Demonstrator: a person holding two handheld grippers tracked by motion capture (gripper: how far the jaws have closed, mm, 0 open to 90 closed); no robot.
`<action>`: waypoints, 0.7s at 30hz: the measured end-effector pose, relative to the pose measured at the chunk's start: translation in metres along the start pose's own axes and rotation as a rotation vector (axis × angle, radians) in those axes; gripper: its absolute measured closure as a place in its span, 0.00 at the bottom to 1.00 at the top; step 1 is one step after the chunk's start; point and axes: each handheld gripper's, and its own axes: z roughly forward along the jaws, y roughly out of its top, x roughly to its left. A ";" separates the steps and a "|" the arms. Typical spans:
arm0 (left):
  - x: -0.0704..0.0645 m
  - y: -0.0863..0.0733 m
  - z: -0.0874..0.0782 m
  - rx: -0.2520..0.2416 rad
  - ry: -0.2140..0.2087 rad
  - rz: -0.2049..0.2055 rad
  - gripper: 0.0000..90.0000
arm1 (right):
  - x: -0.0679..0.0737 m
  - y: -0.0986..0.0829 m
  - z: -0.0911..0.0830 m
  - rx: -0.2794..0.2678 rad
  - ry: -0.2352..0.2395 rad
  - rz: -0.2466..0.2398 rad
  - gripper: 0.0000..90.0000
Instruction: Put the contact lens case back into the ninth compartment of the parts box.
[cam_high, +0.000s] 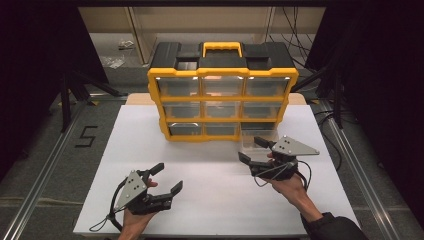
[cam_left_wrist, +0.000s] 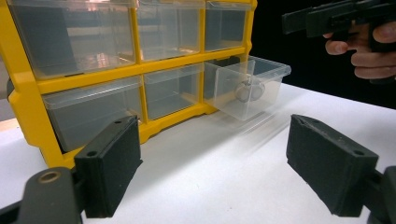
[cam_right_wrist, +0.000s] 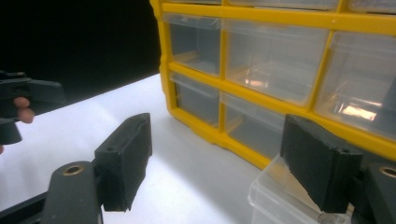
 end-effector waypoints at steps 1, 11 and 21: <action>0.000 0.000 0.000 0.000 0.000 0.000 0.19 | 0.001 -0.002 -0.001 -0.004 -0.002 0.001 0.29; 0.000 0.000 0.000 0.001 -0.002 0.001 0.19 | 0.008 -0.018 -0.011 -0.038 -0.004 0.014 0.28; -0.001 0.000 0.000 0.003 -0.003 0.002 0.19 | 0.012 -0.034 -0.021 -0.043 -0.010 0.035 0.24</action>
